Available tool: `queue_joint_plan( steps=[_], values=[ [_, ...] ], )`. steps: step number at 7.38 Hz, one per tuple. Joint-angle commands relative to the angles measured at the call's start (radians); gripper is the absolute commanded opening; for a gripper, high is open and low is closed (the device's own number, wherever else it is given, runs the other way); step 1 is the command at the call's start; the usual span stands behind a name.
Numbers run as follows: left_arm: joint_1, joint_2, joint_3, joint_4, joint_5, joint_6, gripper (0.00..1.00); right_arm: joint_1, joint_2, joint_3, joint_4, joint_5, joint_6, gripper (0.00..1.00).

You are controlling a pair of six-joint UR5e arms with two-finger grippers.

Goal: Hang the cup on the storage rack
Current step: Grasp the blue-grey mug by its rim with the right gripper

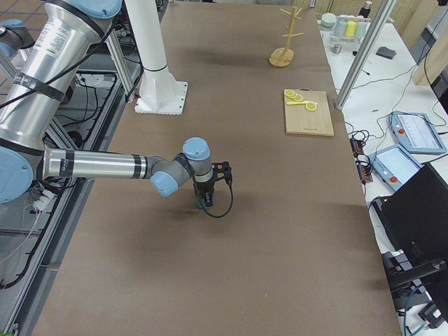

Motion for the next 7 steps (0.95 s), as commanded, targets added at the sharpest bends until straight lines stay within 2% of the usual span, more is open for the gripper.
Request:
queue_joint_plan(
  steps=[1,2,5,6,7],
  values=[
    [0.000,0.000,0.000,0.000,0.000,0.000,0.99,0.001,-0.003,-0.088,0.134,0.007,0.009,0.12],
    [0.000,0.000,0.001,0.000,0.000,0.001,0.99,0.001,0.000,-0.077,0.136,0.009,0.014,0.00],
    [0.000,0.000,0.005,0.000,0.000,0.001,0.99,0.033,0.018,-0.021,0.124,0.025,0.089,0.00],
    [0.000,0.000,0.005,0.000,0.000,0.001,0.99,0.087,0.042,-0.004,0.092,0.079,0.116,0.00],
    [0.000,0.000,0.005,0.000,0.002,0.001,0.99,0.134,0.128,0.013,0.000,0.105,0.206,0.00]
  ],
)
